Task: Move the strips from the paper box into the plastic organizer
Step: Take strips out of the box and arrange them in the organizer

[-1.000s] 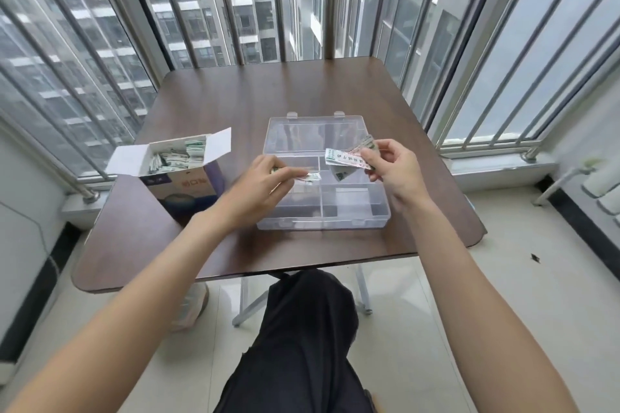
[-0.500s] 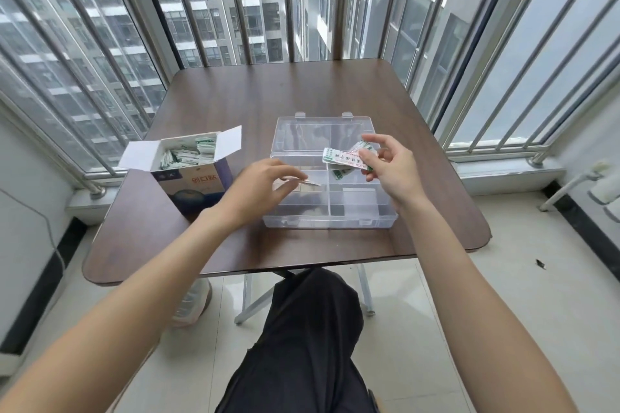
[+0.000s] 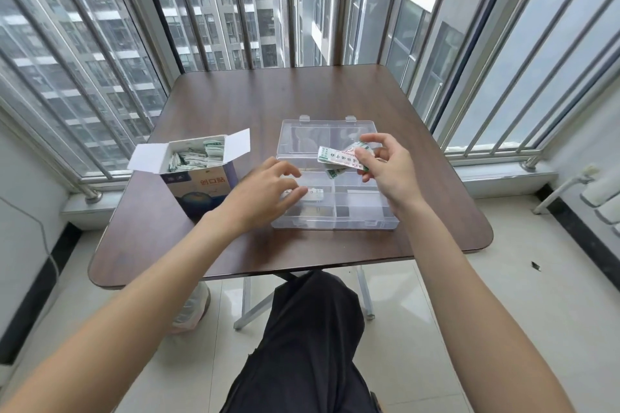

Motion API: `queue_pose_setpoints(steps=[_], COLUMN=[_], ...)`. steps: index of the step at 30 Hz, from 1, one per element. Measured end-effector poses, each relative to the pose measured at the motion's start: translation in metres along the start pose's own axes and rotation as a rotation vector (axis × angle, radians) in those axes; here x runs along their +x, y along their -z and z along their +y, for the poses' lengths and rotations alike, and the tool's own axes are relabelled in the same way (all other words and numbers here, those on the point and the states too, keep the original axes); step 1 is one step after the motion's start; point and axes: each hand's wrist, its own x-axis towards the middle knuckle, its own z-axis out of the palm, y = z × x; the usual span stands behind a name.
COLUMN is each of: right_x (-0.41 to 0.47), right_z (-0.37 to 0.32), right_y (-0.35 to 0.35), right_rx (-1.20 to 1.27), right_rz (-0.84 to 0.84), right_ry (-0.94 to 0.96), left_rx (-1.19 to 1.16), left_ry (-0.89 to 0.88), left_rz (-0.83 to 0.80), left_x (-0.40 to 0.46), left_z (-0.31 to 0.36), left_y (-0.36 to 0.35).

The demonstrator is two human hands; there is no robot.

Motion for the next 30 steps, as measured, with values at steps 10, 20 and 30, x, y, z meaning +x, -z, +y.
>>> queue_pose_setpoints(steps=[10, 20, 30], right_x=[-0.015, -0.008, 0.009], right_z=[-0.008, -0.001, 0.005], right_y=[-0.024, -0.031, -0.035], right_rx=[-0.075, -0.307, -0.884], right_rz=[-0.052, -0.299, -0.324], right_ry=[0.208, 0.067, 0.403], left_rx=[-1.125, -0.839, -0.369], left_ry=[0.469, 0.479, 0.242], left_rz=[0.105, 0.197, 0.118], left_x=[0.033, 0.026, 0.016], left_z=[0.033, 0.000, -0.001], left_y=[0.015, 0.000, -0.001])
